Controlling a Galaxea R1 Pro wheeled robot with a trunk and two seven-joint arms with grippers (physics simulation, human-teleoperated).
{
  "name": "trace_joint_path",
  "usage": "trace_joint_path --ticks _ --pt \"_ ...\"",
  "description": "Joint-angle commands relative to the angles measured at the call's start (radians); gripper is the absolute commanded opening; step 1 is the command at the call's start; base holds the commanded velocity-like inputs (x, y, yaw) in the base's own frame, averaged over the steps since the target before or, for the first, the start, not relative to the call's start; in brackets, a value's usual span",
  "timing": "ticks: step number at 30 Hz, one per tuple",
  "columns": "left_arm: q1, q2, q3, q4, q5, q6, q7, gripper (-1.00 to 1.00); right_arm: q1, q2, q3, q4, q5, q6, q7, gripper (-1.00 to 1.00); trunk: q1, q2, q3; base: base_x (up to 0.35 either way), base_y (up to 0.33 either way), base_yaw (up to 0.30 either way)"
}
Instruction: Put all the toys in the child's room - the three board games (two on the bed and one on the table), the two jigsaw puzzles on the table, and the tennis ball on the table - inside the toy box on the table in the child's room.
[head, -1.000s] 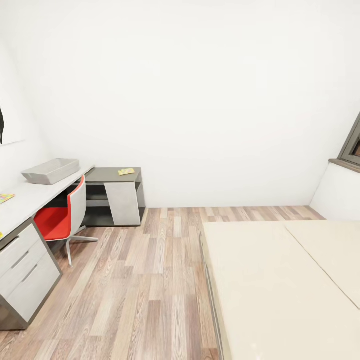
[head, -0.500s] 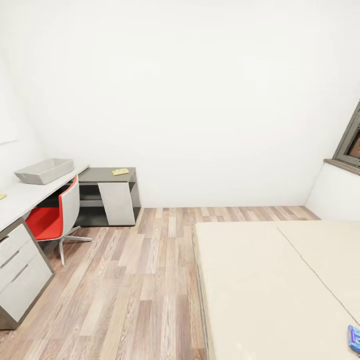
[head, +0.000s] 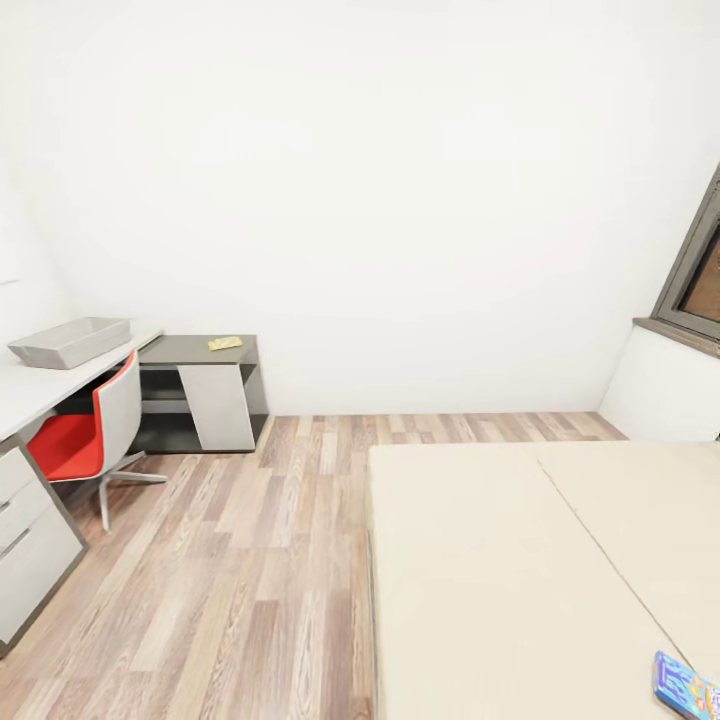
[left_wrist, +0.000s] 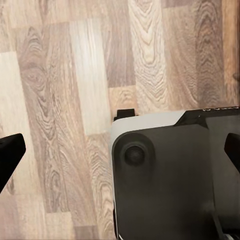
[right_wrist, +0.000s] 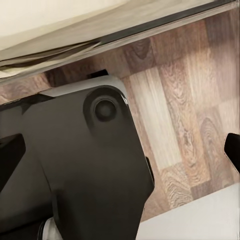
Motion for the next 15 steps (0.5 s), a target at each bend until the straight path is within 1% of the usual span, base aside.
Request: trace_joint_path --ticks 1,15 --pt "-0.001 0.000 0.007 0.002 -0.011 -0.005 0.004 1.00 -0.001 0.000 0.008 0.000 -0.008 -0.002 -0.003 1.00 0.001 -0.002 -0.002 0.000 -0.302 0.000" --pt "-0.001 0.000 0.007 0.002 -0.011 -0.005 0.004 1.00 -0.001 0.002 0.010 0.000 -0.008 -0.002 -0.003 1.00 0.001 -0.002 -0.002 0.000 -0.302 0.000"
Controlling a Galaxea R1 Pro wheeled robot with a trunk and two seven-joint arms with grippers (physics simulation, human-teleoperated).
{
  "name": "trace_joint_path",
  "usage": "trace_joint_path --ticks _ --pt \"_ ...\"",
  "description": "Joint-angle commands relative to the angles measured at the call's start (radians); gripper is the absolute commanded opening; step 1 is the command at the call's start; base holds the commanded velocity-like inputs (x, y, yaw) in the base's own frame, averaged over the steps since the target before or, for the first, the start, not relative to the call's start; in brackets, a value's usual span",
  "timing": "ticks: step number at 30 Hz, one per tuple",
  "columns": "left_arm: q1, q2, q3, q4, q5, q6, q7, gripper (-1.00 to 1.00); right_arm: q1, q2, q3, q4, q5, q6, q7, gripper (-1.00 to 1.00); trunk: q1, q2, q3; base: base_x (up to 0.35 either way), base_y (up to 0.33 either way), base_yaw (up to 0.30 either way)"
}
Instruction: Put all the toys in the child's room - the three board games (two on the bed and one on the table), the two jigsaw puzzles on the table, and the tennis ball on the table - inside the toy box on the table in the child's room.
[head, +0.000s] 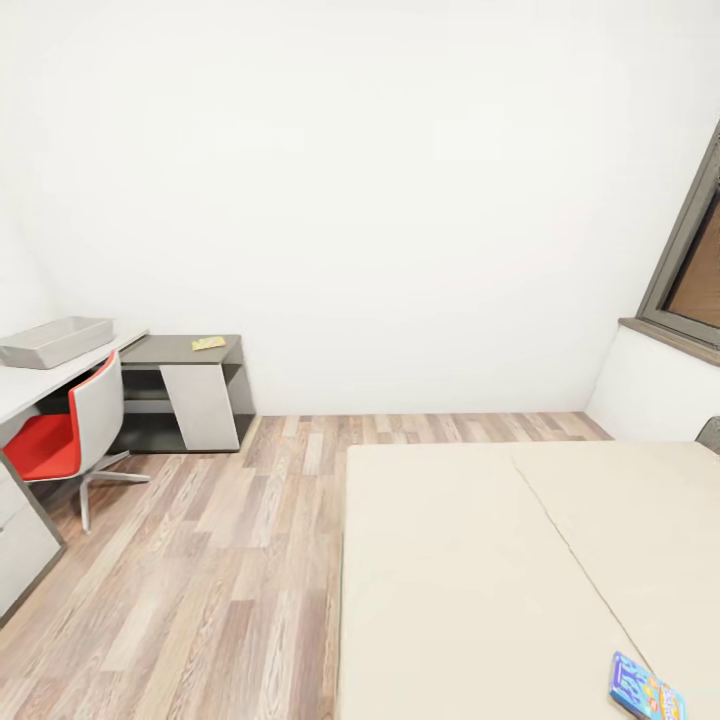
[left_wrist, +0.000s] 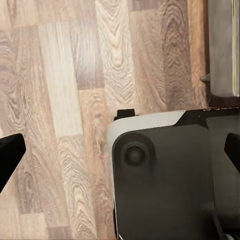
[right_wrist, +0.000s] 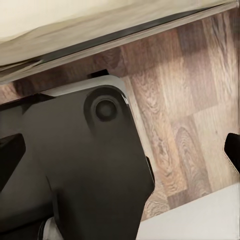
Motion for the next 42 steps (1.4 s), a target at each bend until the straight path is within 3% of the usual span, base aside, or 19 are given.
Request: trace_joint_path --ticks 1,42 --pt "-0.001 0.000 0.008 0.002 -0.011 -0.005 0.004 1.00 -0.001 0.000 0.008 0.000 -0.008 -0.002 -0.003 1.00 0.001 -0.002 -0.002 0.000 -0.302 0.000" --pt "-0.001 0.000 0.008 0.002 -0.011 -0.005 0.004 1.00 -0.001 -0.001 0.009 0.000 -0.007 -0.004 -0.002 1.00 0.001 -0.002 -0.002 0.000 -0.301 0.000"
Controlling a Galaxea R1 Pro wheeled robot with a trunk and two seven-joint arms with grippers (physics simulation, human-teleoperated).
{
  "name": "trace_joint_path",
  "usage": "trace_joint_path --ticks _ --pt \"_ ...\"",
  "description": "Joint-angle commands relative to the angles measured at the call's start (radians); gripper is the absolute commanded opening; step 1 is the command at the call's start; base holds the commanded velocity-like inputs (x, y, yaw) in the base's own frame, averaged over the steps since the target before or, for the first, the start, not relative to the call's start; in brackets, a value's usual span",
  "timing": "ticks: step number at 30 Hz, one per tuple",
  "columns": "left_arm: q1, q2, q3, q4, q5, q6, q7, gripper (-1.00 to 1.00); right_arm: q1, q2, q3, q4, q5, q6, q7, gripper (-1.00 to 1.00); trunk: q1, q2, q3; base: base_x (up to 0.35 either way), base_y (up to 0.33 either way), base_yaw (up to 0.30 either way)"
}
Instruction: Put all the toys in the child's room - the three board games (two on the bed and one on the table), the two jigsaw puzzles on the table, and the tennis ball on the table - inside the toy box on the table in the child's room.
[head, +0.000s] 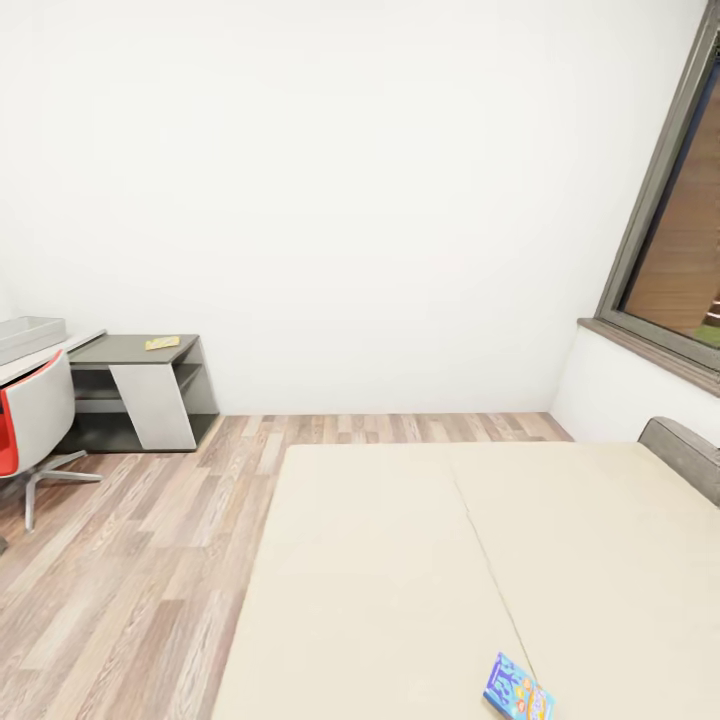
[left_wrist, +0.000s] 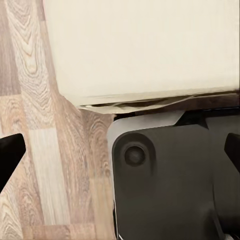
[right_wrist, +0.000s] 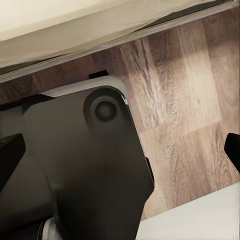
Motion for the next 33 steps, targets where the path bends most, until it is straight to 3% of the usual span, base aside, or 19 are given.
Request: trace_joint_path --ticks 1,24,33 --pt "-0.001 0.000 0.008 0.002 -0.011 -0.005 0.004 1.00 -0.001 0.000 0.008 0.000 -0.008 -0.002 -0.003 1.00 0.001 -0.002 -0.002 0.000 -0.301 0.000" --pt "-0.001 0.000 0.008 0.002 -0.011 -0.005 0.004 1.00 -0.001 0.000 0.008 0.000 -0.008 -0.002 -0.003 1.00 0.001 -0.002 -0.002 0.000 -0.295 0.000" --pt "-0.001 0.000 0.008 0.002 -0.011 -0.006 0.003 1.00 -0.001 0.000 0.008 0.000 -0.008 -0.002 -0.002 1.00 0.001 -0.002 -0.002 0.000 -0.137 0.000"
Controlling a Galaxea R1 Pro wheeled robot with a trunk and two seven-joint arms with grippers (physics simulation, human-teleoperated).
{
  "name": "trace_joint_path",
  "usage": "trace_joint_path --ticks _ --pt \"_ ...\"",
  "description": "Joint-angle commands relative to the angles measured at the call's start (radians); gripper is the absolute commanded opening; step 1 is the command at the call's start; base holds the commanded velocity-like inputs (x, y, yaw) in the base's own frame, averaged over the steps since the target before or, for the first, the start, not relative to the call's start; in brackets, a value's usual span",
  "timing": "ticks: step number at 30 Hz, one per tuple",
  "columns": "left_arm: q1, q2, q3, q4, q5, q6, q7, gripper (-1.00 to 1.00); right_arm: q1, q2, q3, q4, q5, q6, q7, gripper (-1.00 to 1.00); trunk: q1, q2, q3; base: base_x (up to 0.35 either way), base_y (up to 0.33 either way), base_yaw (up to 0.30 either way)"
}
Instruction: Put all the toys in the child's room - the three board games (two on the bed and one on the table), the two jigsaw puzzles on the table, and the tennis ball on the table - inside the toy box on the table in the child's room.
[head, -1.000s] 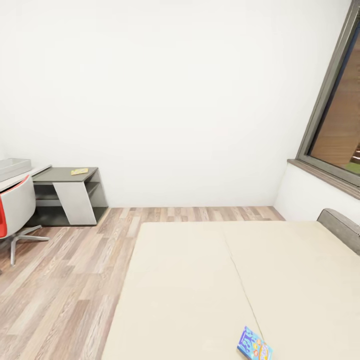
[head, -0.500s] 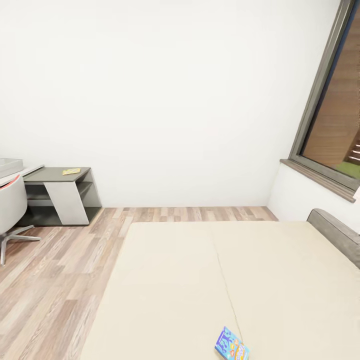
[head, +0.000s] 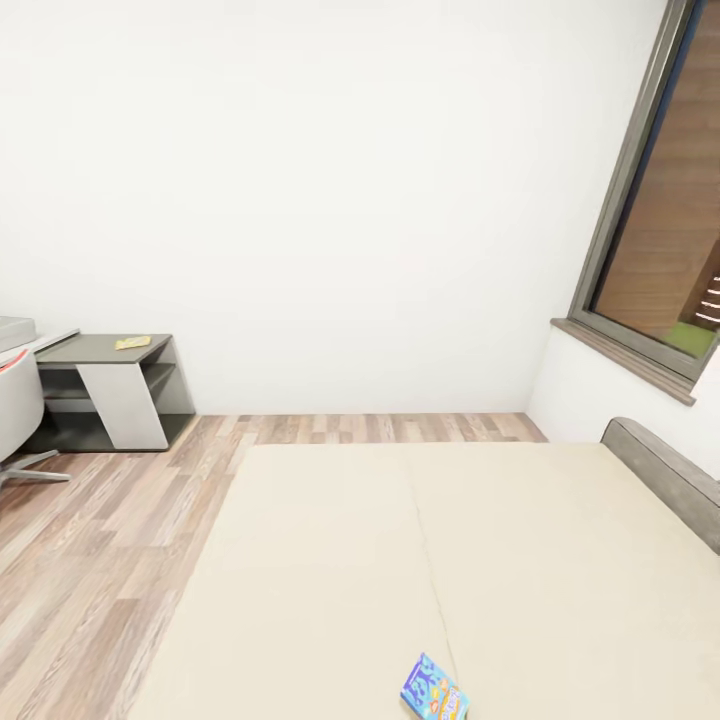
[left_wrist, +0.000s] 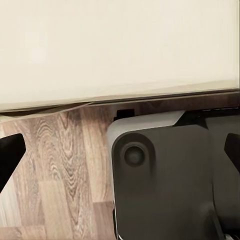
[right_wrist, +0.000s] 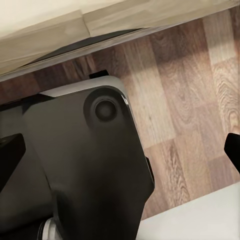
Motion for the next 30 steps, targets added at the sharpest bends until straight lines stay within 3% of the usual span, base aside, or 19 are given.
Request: trace_joint_path --ticks 1,30 --pt "-0.001 0.000 0.007 0.002 -0.011 -0.005 0.004 1.00 -0.001 0.000 0.008 0.000 -0.008 -0.002 -0.003 1.00 0.001 -0.002 -0.002 0.000 -0.027 0.000" --pt "-0.001 0.000 0.007 0.002 -0.011 -0.005 0.003 1.00 -0.001 0.002 0.008 0.000 -0.008 -0.002 -0.004 1.00 0.001 -0.002 -0.004 0.000 -0.002 0.007"
